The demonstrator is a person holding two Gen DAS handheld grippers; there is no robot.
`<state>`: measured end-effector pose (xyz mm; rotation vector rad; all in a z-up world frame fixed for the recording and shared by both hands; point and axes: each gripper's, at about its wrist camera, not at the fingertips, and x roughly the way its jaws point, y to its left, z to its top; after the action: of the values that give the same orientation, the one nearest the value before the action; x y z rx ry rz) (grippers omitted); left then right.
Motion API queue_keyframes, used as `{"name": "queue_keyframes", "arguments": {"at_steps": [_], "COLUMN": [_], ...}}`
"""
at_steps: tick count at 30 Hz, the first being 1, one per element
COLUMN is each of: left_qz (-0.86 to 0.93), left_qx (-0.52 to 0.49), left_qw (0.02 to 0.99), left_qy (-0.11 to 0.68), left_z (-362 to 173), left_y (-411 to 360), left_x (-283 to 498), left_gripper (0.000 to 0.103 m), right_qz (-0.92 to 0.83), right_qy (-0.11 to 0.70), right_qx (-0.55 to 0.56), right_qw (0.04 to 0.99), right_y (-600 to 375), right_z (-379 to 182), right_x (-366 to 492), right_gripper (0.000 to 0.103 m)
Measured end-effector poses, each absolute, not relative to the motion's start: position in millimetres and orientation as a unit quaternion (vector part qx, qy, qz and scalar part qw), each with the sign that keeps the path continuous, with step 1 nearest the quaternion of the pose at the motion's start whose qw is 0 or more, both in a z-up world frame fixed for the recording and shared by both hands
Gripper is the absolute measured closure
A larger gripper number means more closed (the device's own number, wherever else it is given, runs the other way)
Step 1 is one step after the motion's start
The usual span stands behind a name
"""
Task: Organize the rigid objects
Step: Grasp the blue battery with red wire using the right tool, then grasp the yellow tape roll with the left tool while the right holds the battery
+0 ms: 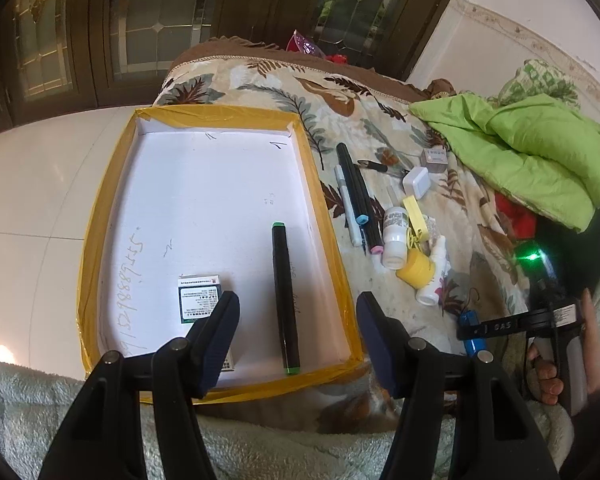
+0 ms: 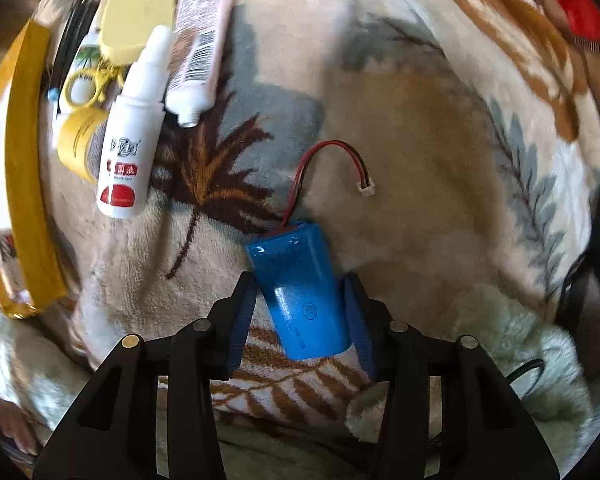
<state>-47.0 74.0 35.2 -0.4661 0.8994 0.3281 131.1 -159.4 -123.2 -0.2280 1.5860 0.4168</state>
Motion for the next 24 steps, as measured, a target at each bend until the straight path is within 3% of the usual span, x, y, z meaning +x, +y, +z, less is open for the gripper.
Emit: {"name": "queue_keyframes", "arguments": {"at_steps": [12, 20, 24], "left_qz": [0.096, 0.042, 0.052], "left_qx": [-0.226, -0.194, -0.204], "left_qw": [0.856, 0.846, 0.821], "left_qy": [0.456, 0.495, 0.531], "left_z": [33, 21, -8], "left_y": [38, -8, -10], "left_x": [-26, 49, 93], "left_gripper": [0.042, 0.042, 0.042], "right_qz": [0.211, 0.239, 0.216], "right_qy": [0.669, 0.652, 0.651], "right_qx": [-0.029, 0.1, 0.086], "right_qw": [0.712, 0.712, 0.723], "right_y": [-176, -212, -220], "right_z": [-87, -64, -64], "right_x": [149, 189, 185], "right_gripper": [0.065, 0.065, 0.065]}}
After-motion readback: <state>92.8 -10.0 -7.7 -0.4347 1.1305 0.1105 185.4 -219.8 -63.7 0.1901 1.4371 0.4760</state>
